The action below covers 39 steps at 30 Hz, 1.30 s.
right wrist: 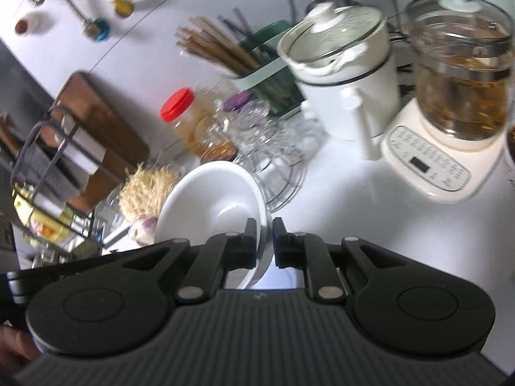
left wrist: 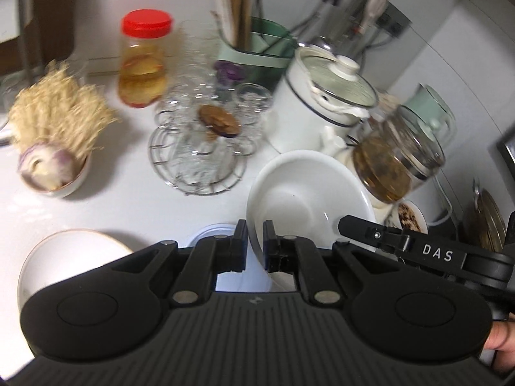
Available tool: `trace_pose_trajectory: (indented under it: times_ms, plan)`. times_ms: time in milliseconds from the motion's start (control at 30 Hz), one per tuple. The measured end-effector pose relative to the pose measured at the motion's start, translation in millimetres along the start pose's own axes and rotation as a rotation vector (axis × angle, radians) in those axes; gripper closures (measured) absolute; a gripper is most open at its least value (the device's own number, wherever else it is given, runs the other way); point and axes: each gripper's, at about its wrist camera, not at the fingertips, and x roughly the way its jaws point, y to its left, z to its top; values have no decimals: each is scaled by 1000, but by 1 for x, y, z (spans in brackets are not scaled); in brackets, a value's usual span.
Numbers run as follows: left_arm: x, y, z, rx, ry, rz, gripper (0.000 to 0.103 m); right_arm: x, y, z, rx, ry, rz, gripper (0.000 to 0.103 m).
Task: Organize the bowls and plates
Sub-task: 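Carry the white bowl with both grippers toward the patterned plate stack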
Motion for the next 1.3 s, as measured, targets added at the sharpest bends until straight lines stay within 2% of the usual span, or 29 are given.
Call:
trace_pose_trajectory:
  times_ms: [233,500,800,933,1000,1033,1067,1133,1200,1300]
  plan:
    - [6,20,-11,-85,13,39,94,25,7,-1,-32,97,5,89]
    - [37,42,-38,-181,71,91,93,62,6,-11,-91,175,-18,89]
    - [58,55,-51,-204,99,124,93,93,-9,-20,-105,261,-4,89]
    - [59,59,-53,-223,103,144,93,95,-8,-19,-120,272,11,89]
    - [59,61,-53,-223,115,149,92,95,-8,-18,-122,273,2,89]
    - [58,63,-53,-228,112,154,85,97,-9,-16,-121,275,-4,89]
    - [56,64,-53,-233,109,158,76,97,-9,-15,-118,279,-8,87]
    - [53,66,-53,-241,104,169,65,97,-12,-12,-100,284,-11,60]
    - [50,66,-54,-243,97,175,64,95,-16,-9,-73,277,0,48]
    - [45,68,-55,-253,92,173,62,95,-16,-7,-82,275,-16,48]
